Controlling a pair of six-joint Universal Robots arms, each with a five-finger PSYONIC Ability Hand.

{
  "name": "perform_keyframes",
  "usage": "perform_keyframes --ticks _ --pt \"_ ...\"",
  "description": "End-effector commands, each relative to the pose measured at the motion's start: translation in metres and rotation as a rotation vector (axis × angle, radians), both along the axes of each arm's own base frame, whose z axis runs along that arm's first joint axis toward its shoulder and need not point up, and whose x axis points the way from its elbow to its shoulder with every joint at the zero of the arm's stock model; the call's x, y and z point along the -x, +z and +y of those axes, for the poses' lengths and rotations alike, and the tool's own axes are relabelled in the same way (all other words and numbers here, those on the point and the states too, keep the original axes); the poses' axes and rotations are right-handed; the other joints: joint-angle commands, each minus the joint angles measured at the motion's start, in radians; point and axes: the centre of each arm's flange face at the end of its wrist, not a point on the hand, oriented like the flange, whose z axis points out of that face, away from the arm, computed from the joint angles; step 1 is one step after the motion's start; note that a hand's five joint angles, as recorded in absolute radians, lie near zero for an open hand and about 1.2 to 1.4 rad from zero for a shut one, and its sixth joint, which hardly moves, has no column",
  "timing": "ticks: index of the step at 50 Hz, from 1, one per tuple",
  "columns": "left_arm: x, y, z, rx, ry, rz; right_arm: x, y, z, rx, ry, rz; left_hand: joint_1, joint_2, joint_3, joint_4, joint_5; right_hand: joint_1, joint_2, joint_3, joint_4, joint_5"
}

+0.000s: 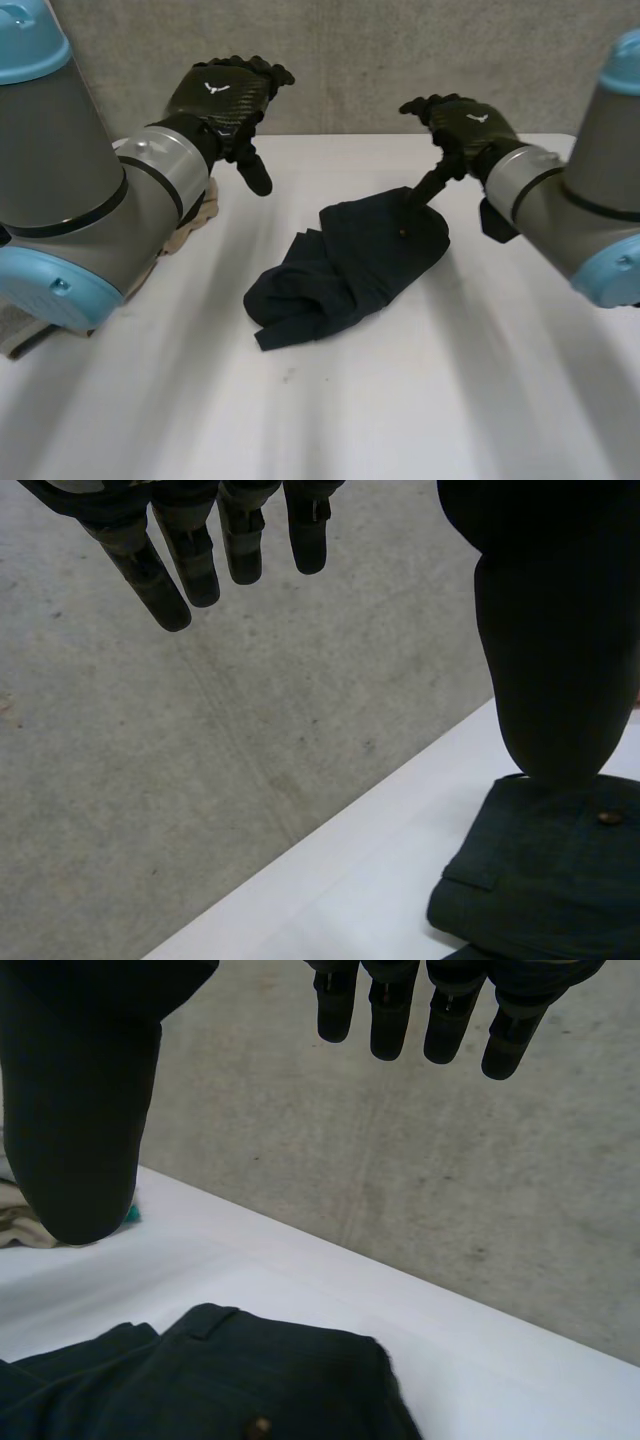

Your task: Fold the laundry.

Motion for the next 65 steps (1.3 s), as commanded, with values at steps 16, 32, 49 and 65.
perform_keyframes --ticks 16,32,49,65 --pt "-0.009 -0.002 -0.032 0.076 0.055 0.038 -0.108 -0.11 -0.053 0.195 0.081 0.173 -0.007 -0.014 -0.015 -0.009 -0.05 -0.044 -0.029 -0.025 -0.025 -0.045" --pt "-0.013 -0.008 -0.043 0.081 0.079 0.033 -0.112 -0.164 -0.069 0.198 0.098 0.215 -0.007 -0.014 -0.015 -0.009 -0.05 0.323 0.338 0.341 0.341 0.322" --pt "-0.017 -0.002 -0.042 0.09 0.086 0.041 -0.105 -0.142 -0.056 0.098 0.168 0.234 -0.007 -0.014 -0.015 -0.009 -0.05 1.175 1.19 1.194 1.193 1.174" --pt "-0.021 -0.002 -0.038 0.086 0.091 0.037 -0.092 -0.092 0.021 -0.003 0.354 0.32 -0.007 -0.014 -0.015 -0.009 -0.05 1.061 1.076 1.08 1.08 1.06"
